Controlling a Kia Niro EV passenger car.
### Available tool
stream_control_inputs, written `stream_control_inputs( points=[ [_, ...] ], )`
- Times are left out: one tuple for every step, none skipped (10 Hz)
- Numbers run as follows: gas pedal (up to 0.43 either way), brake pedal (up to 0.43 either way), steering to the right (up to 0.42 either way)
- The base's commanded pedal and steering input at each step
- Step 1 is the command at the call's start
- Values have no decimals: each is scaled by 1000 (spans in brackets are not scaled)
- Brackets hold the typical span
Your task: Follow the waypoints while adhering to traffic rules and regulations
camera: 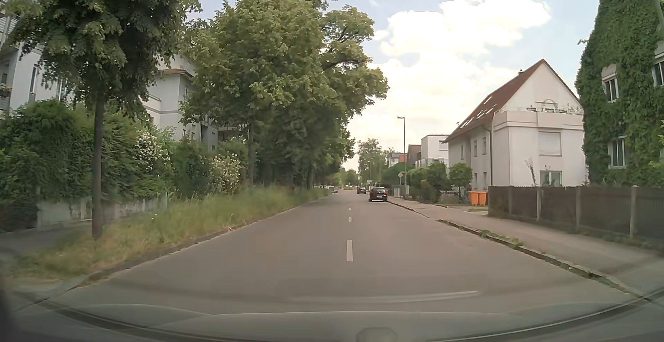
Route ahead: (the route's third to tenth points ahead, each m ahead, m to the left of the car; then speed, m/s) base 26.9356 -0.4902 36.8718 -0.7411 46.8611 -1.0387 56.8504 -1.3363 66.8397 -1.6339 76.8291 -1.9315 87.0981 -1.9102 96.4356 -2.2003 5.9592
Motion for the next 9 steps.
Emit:
stream_control_inputs(
  points=[
    [268, 0, 9],
    [268, 0, 7],
    [268, 0, 7],
    [268, 0, 6],
    [268, 0, 4],
    [268, 0, 4],
    [268, 0, 3],
    [260, 0, -1],
    [260, 0, -4]
  ],
)
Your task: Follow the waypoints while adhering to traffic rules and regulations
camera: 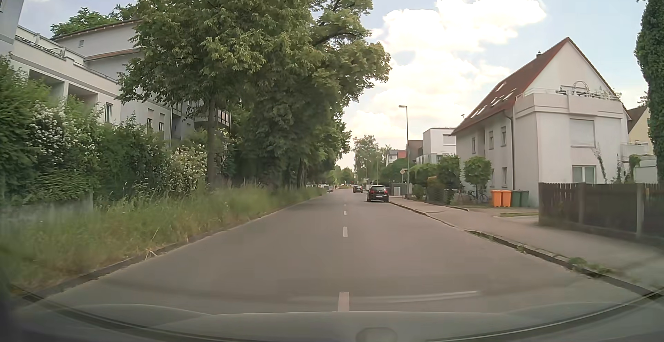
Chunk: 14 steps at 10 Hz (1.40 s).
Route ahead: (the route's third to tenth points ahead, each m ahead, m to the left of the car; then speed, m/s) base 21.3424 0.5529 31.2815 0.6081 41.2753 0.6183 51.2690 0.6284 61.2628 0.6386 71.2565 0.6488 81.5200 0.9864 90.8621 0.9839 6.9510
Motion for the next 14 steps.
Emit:
stream_control_inputs(
  points=[
    [260, 0, -5],
    [260, 0, -6],
    [260, 0, -6],
    [260, 0, -7],
    [260, 0, -9],
    [248, 0, -10],
    [240, 0, -10],
    [240, 0, -9],
    [240, 0, -9],
    [228, 0, -9],
    [228, 0, -7],
    [228, 0, -6],
    [220, 0, -6],
    [220, 0, -6]
  ],
)
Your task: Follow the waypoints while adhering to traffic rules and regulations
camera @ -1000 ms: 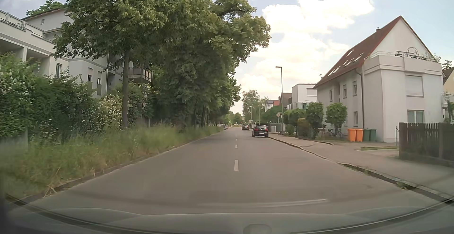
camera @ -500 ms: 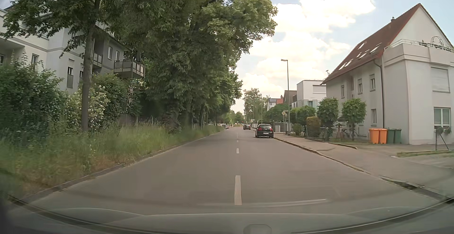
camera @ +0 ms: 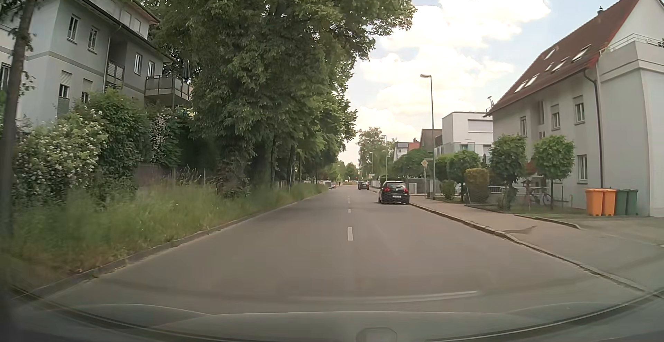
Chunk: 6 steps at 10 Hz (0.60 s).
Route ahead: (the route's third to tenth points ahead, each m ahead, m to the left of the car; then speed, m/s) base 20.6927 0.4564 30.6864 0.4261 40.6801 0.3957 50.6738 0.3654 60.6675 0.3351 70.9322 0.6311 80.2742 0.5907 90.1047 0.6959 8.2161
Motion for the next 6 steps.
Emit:
stream_control_inputs(
  points=[
    [220, 0, -5],
    [209, 0, -5],
    [209, 0, -5],
    [197, 0, -5],
    [197, 0, -5],
    [197, 0, -5]
  ],
)
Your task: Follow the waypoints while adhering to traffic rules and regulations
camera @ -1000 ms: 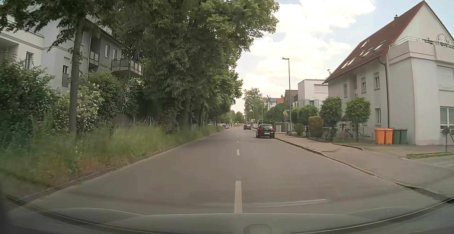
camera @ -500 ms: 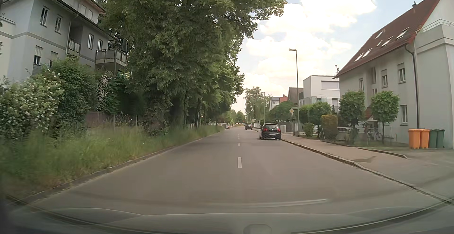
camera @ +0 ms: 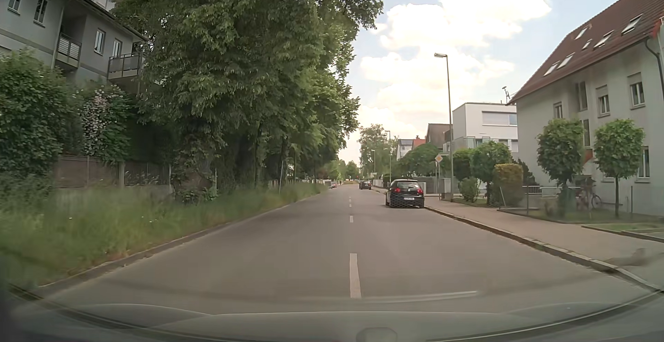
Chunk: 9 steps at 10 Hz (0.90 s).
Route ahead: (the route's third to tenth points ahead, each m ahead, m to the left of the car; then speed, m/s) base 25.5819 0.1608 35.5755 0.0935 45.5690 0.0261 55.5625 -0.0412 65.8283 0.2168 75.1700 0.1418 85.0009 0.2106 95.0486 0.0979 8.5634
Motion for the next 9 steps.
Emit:
stream_control_inputs(
  points=[
    [189, 0, -5],
    [177, 0, -4],
    [157, 0, -5],
    [157, 0, -4],
    [150, 0, -5],
    [138, 0, -5],
    [118, 0, -5],
    [110, 0, -4],
    [98, 0, -4]
  ],
)
